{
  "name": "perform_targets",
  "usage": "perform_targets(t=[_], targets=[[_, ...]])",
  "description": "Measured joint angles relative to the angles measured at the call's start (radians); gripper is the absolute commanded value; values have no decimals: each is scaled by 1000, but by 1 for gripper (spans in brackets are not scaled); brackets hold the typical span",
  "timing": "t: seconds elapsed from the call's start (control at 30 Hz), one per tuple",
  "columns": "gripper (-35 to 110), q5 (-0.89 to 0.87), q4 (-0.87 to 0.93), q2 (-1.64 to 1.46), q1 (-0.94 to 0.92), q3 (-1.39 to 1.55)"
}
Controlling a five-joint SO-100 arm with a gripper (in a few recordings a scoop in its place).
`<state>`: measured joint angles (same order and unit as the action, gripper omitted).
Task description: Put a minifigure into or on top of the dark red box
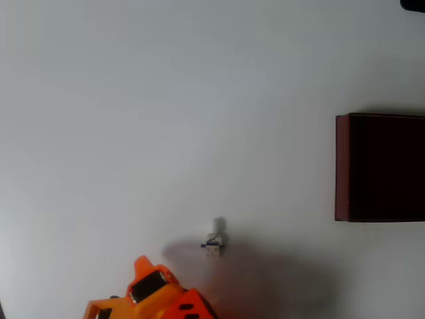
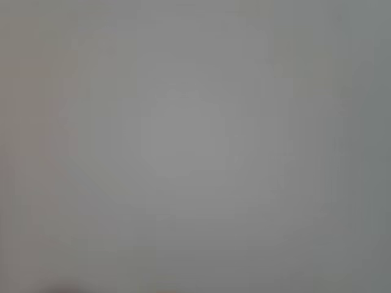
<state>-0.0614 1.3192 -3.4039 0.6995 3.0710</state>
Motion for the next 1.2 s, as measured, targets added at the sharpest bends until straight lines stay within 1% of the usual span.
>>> perform_targets(t=[0.93, 1.07, 1.1, 1.13, 1.2], targets=[[0, 0, 0, 0, 0, 0], [1, -35, 0, 0, -38, -2], [5, -41, 0, 0, -52, -2], [9, -61, 0, 0, -57, -2], [8, -137, 0, 2, -57, -9]])
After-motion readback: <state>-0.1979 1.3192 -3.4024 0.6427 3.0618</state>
